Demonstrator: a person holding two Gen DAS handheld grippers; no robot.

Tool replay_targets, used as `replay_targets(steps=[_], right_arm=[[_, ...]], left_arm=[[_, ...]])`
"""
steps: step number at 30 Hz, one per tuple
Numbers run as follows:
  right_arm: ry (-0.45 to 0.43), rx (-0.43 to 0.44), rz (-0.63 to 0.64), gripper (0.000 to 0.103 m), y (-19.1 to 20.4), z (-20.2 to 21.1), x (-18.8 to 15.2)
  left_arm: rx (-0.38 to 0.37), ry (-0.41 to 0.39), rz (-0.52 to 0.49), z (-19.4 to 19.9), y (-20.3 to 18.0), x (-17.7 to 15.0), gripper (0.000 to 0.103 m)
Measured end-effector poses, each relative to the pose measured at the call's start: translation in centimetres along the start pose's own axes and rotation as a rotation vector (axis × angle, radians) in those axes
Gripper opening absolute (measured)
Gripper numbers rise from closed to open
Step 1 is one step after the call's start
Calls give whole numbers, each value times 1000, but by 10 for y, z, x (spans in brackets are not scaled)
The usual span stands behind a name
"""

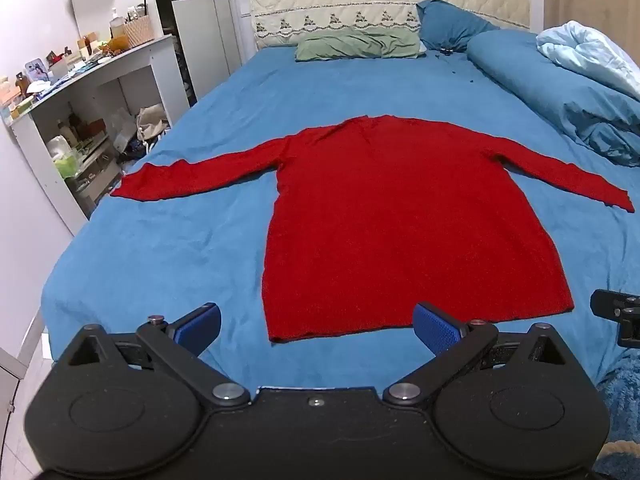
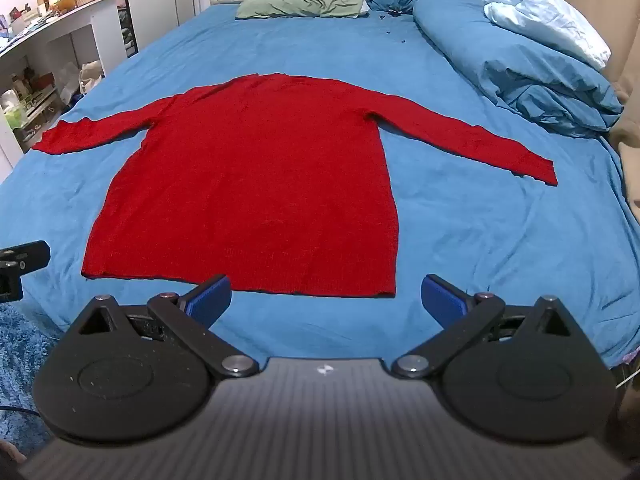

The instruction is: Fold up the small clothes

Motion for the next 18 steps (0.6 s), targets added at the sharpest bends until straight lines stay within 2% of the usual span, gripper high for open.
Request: replay_targets(steps=[18], right_arm=[[6, 11, -1, 103, 2, -5, 1]], left_arm=[[14, -54, 3, 11, 3, 6, 103]])
Point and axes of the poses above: each gripper's, at about its wrist camera, not at the fingertips, and z roughly against the way its jaws point, y to its left, x to its top, the point moved 6 cm from there along -z, roughly the way its jaws point, and after that the axes turned 4 degrees about y, right-handed, at the moved point
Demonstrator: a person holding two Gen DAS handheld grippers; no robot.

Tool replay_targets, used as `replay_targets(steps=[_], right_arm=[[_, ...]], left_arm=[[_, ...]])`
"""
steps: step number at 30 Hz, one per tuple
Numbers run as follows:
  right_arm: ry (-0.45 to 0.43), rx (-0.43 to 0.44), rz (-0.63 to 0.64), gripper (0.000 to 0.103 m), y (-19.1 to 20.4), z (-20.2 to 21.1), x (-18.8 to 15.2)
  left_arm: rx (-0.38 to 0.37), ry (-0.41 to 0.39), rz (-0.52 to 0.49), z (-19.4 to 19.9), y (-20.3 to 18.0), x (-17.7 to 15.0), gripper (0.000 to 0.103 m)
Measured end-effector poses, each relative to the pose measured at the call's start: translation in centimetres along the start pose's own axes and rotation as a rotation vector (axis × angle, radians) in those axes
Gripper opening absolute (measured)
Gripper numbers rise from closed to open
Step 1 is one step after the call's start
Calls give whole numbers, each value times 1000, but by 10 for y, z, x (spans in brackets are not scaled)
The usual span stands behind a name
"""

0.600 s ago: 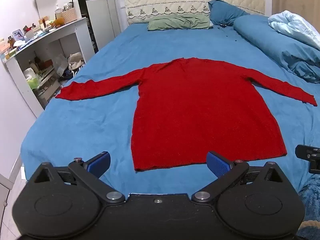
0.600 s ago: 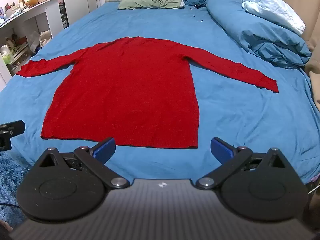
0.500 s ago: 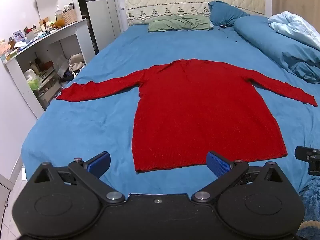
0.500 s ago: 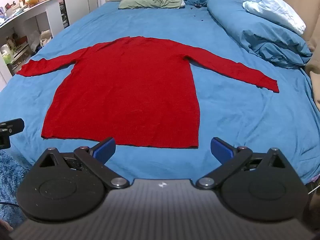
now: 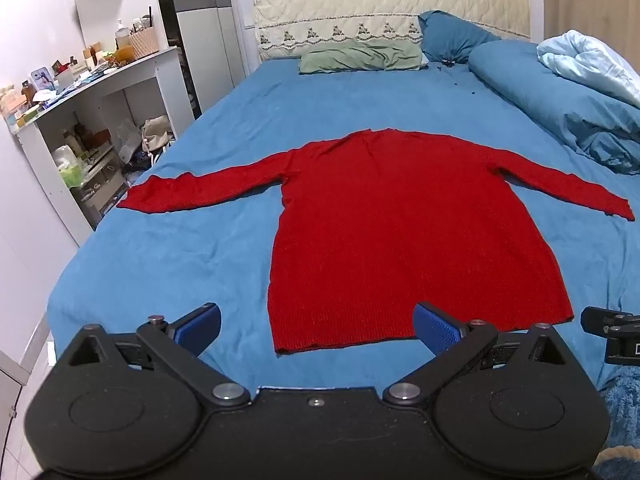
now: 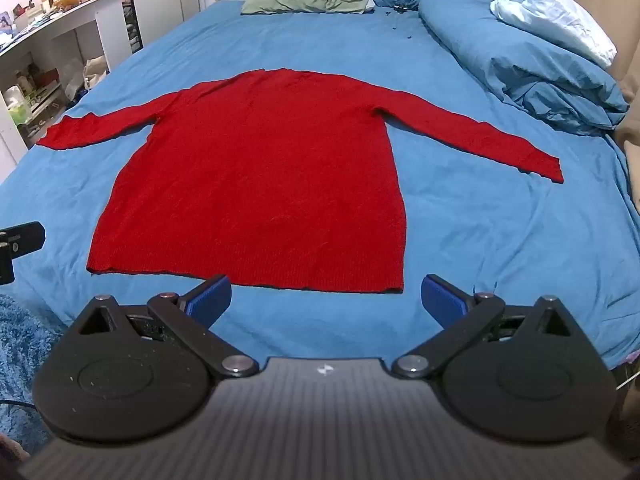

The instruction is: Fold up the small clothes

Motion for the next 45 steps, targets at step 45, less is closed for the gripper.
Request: replay_targets(steps=[45], right_arm=[[5, 5, 5, 103, -7, 4, -2]], left_arm=[[4, 2, 19, 1, 2, 1, 103]])
Point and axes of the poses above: each gripper's, at about its wrist camera, not at the fingertips, and z roughly against the way its jaws point, y to its left, x to its top, the point moved 6 cm from there along -z, roughly the way its jaws point, and after that the axes turned 4 degrees about y, right-handed, at the moved point
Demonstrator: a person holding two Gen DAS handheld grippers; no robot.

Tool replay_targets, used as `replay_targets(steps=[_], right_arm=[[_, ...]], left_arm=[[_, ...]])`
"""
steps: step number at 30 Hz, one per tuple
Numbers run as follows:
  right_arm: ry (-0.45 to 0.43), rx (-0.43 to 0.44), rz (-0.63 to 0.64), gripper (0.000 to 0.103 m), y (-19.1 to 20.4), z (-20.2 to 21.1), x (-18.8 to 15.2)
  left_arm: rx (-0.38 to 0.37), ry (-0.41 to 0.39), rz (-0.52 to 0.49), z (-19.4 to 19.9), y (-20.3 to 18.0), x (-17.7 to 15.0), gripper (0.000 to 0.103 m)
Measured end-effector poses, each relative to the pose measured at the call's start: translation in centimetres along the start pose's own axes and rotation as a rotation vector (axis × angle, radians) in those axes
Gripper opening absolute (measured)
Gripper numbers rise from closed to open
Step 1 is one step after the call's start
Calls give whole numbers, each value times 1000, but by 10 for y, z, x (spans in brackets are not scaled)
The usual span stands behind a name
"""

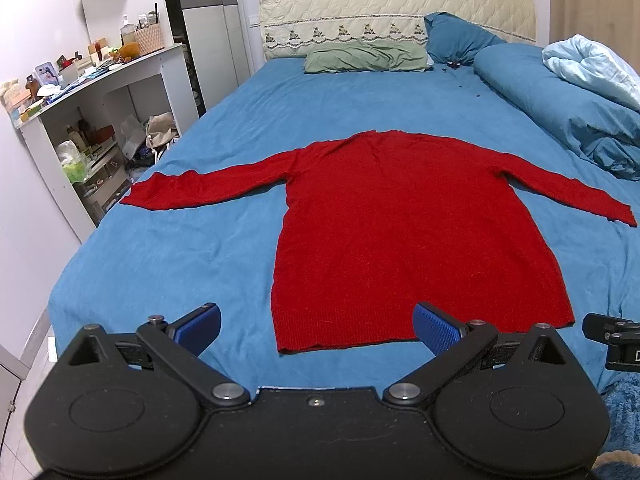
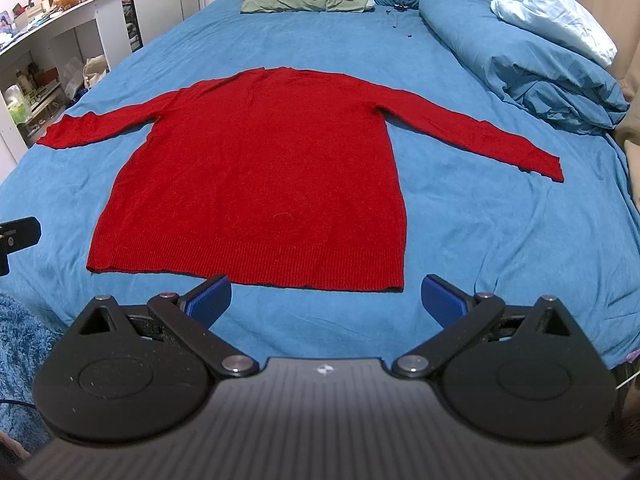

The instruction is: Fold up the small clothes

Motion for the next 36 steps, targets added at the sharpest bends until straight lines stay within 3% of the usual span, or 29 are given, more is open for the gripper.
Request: replay_targets(steps=[36], right_arm=[[-6, 3, -14, 103, -2, 3, 2]], left_arm=[[-3, 0, 4, 1, 1, 0, 103]])
Point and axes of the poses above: each gripper's, at about its wrist camera, not at the fingertips, and z roughly against the way its jaws point, y to its left, x to its top, the point moved 6 cm from there along -z, roughly the way its jaws point, and after that the axes turned 4 degrees about y, right-handed, at the moved point
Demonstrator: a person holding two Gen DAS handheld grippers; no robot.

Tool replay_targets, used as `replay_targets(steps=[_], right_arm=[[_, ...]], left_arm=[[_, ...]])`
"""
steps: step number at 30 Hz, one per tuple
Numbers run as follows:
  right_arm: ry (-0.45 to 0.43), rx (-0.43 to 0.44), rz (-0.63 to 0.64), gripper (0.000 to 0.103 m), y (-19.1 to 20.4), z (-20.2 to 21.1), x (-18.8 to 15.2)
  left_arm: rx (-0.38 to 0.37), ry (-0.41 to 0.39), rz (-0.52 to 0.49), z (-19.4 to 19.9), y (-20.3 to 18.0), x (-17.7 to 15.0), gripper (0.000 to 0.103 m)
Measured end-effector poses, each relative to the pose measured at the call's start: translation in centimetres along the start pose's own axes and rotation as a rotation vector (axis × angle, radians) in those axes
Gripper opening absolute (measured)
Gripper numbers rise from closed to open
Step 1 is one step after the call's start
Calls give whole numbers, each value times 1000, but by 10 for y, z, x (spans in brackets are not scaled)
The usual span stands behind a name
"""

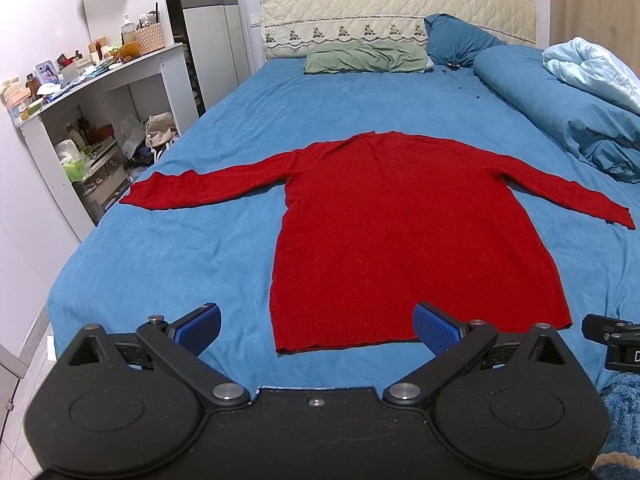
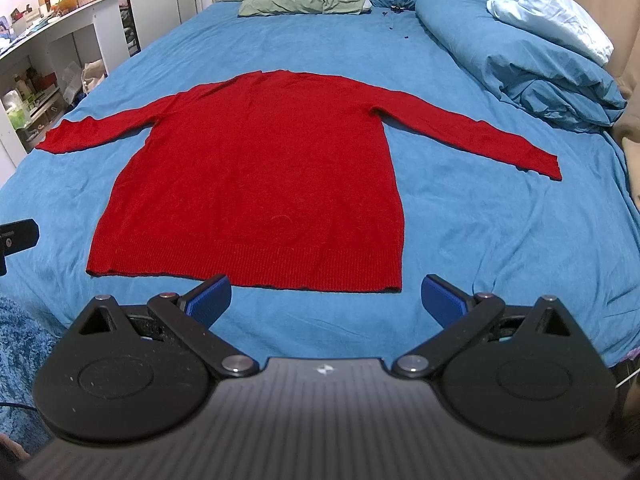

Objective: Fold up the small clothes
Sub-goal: 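Grasp the red sweater's sleeve cuff with the right gripper and lift it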

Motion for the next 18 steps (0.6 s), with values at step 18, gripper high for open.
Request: replay_targets(steps=[18], right_arm=[[-193, -124, -251, 103, -136, 12, 104]], left_arm=[[-193, -331, -158, -9, -106, 191, 103]])
Point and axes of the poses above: each gripper's, at about its wrist camera, not at the fingertips, and z roughly against the way its jaws point, y to its left, x to its top, the point moved 6 cm from there along -z, roughly the way its jaws point, and after that the axes turned 4 degrees about y, right-handed, at the moved point
